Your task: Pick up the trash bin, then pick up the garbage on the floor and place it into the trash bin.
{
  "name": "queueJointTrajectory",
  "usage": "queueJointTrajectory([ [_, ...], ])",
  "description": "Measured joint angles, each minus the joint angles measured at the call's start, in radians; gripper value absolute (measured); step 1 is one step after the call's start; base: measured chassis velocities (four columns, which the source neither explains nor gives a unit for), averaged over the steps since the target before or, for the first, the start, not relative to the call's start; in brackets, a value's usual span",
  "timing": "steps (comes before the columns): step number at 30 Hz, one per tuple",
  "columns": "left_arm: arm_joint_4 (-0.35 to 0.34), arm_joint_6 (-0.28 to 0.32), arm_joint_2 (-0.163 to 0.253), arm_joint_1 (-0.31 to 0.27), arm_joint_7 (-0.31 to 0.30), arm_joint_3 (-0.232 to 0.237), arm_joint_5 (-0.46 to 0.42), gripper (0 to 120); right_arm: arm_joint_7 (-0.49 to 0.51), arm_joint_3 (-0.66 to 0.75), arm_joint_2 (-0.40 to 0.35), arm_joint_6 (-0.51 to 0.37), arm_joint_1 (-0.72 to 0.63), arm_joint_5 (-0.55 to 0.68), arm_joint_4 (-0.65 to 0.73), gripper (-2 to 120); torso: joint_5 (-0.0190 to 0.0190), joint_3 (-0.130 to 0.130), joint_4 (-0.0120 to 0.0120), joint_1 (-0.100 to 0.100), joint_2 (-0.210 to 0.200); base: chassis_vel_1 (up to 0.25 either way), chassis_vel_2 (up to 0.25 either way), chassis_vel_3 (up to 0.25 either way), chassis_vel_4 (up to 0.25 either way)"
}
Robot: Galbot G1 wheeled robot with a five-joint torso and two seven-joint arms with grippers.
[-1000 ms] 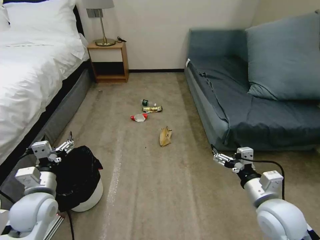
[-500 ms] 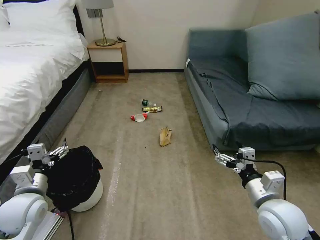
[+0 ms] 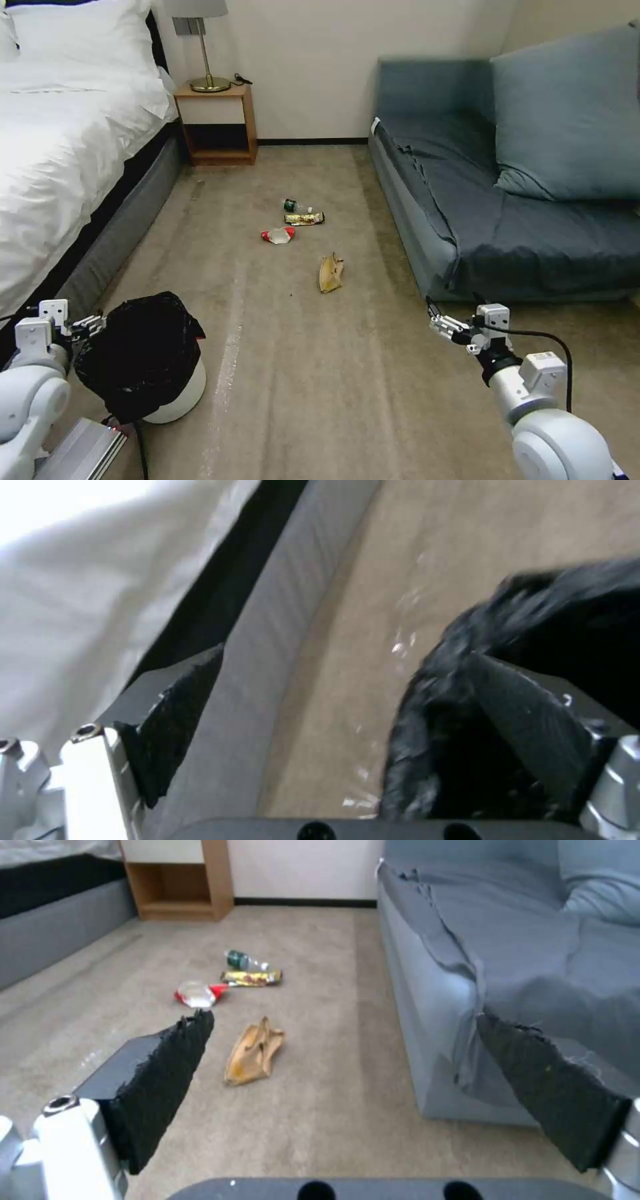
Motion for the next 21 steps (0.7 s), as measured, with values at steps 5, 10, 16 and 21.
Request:
queueJointTrajectory([
  [5, 0.117, 0.015, -0.002, -0.090, 0.028, 0.052, 0.018, 99, -0.002, -0.009, 0.038, 0.006, -0.006, -0.019, -0.022, 100, 0.0001, 0.000, 0.0000, 0.000, 0.000, 0.000, 0.000, 0.000, 0.000],
  [10, 0.173, -0.004, -0.011, -0.149, 0.070, 0.086, 0.017, 99, -0.001, -0.012, 0.052, 0.006, -0.007, -0.023, -0.023, 100, 0.0001, 0.000, 0.0000, 0.000, 0.000, 0.000, 0.000, 0.000, 0.000],
  [16, 0.193, -0.011, -0.014, -0.183, 0.113, 0.128, 0.016, 100, -0.001, -0.010, 0.069, 0.005, -0.008, -0.027, -0.028, 100, 0.0001, 0.000, 0.0001, 0.000, 0.000, 0.000, 0.000, 0.000, 0.000],
  [21, 0.197, -0.011, -0.009, -0.214, 0.121, 0.168, 0.017, 100, -0.001, -0.009, 0.093, 0.005, -0.004, -0.029, -0.034, 100, 0.0002, 0.000, -0.0001, 0.000, 0.000, 0.000, 0.000, 0.000, 0.000],
])
